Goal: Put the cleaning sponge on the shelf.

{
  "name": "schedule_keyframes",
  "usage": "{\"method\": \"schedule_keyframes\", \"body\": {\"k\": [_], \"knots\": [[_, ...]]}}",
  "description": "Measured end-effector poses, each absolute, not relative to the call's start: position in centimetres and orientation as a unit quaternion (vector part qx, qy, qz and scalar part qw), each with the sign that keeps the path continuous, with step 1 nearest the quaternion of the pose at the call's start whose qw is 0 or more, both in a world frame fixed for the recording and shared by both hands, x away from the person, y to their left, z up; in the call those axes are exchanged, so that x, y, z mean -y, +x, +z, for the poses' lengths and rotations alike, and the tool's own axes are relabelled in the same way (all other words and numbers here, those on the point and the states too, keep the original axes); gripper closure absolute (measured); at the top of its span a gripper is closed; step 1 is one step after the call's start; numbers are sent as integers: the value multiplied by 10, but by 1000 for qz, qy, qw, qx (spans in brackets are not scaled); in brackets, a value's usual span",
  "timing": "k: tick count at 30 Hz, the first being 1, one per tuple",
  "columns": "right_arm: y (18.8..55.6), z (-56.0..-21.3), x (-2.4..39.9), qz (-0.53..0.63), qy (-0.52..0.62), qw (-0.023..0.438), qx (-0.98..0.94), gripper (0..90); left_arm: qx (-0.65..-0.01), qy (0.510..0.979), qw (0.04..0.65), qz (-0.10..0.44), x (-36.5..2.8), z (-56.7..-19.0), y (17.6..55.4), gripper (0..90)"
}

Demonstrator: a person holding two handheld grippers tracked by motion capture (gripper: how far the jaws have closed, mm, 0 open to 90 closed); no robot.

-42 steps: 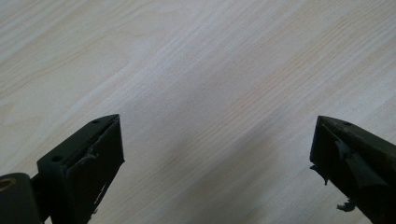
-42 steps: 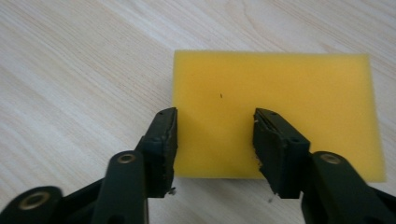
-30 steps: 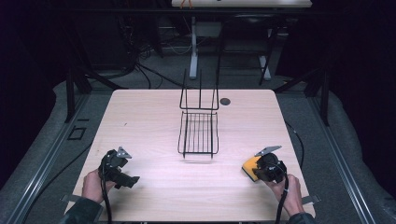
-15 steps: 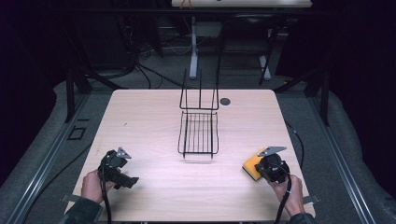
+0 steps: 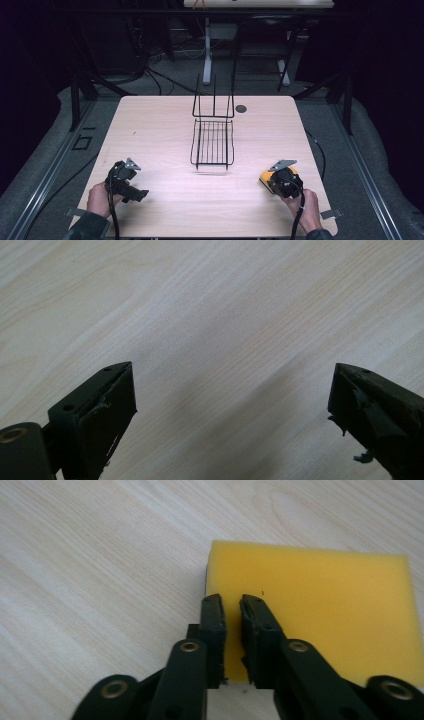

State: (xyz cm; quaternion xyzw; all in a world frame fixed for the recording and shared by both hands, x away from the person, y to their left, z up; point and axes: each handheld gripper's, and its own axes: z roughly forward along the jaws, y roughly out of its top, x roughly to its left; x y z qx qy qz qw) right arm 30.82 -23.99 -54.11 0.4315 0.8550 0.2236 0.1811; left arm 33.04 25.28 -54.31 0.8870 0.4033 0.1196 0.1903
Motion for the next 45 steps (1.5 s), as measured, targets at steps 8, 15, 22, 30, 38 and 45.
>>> {"method": "schedule_keyframes", "body": {"k": [8,15,22,30,38,45], "knots": [[303,-536,238,212,422,209,-856,886,-405,885,194,121,-254,-542,330,53],[298,-518,245,239,424,229,-843,886,-407,883,197,124,-255,-542,330,54],[294,-504,244,253,417,251,-836,886,-408,882,198,124,-255,-541,330,54],[295,-493,241,261,410,264,-834,885,-409,881,202,124,-256,-541,331,55],[296,-487,238,265,404,269,-833,885,-410,881,203,125,-257,-540,330,55],[300,-480,233,273,397,273,-833,886,-410,881,201,126,-256,-541,330,58]]}}
